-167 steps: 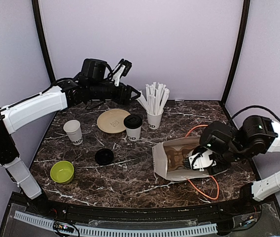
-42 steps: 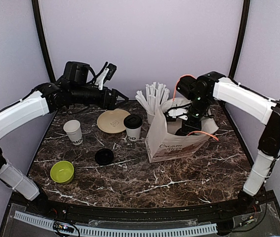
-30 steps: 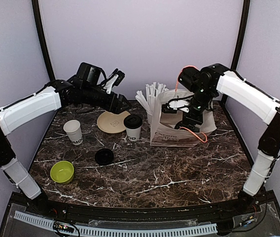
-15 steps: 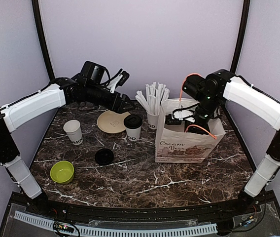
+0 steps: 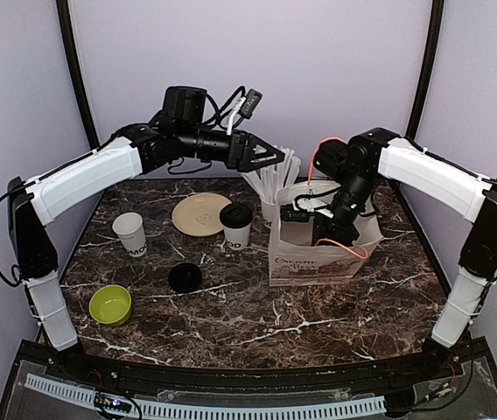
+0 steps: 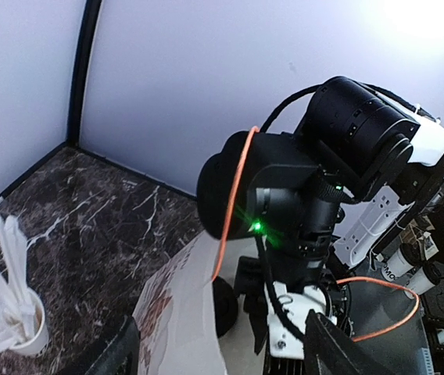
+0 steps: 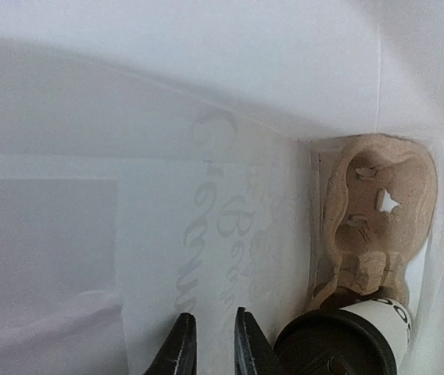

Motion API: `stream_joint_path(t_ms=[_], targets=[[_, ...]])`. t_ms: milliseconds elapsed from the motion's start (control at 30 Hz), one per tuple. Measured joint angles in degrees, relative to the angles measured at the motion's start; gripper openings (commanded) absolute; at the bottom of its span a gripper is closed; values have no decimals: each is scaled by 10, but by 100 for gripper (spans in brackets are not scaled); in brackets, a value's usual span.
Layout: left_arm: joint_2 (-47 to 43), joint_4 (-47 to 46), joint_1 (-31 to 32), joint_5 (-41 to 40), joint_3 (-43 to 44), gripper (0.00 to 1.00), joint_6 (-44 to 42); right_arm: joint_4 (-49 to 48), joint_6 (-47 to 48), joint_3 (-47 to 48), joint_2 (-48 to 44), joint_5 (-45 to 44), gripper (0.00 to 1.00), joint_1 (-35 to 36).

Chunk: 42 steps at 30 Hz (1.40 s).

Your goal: Pack the takeout coffee

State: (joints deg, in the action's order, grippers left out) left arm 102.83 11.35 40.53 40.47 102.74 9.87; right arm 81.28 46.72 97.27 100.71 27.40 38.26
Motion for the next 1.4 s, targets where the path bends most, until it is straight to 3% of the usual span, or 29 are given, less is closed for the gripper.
stream_joint_path(t_ms=[300,400,600,1000,1267,1400], targets=[[143,39,48,3,188,49,-31,-1,-1,17,13,26,17,0],[159,50,47,5,202,40,-36,-1,-1,17,17,26,17,0],[177,55,45,11,202,34,-37,-1,-2,17,18,26,17,0],[188,44,45,35,202,2,-30,-1,-8,30,30,24,18,-1],[195,34,41,56,202,0,-5,-7,-12,22,26,-16,21,5],[195,31,42,69,202,0,18,-13,-2,-4,3,-45,16,10]])
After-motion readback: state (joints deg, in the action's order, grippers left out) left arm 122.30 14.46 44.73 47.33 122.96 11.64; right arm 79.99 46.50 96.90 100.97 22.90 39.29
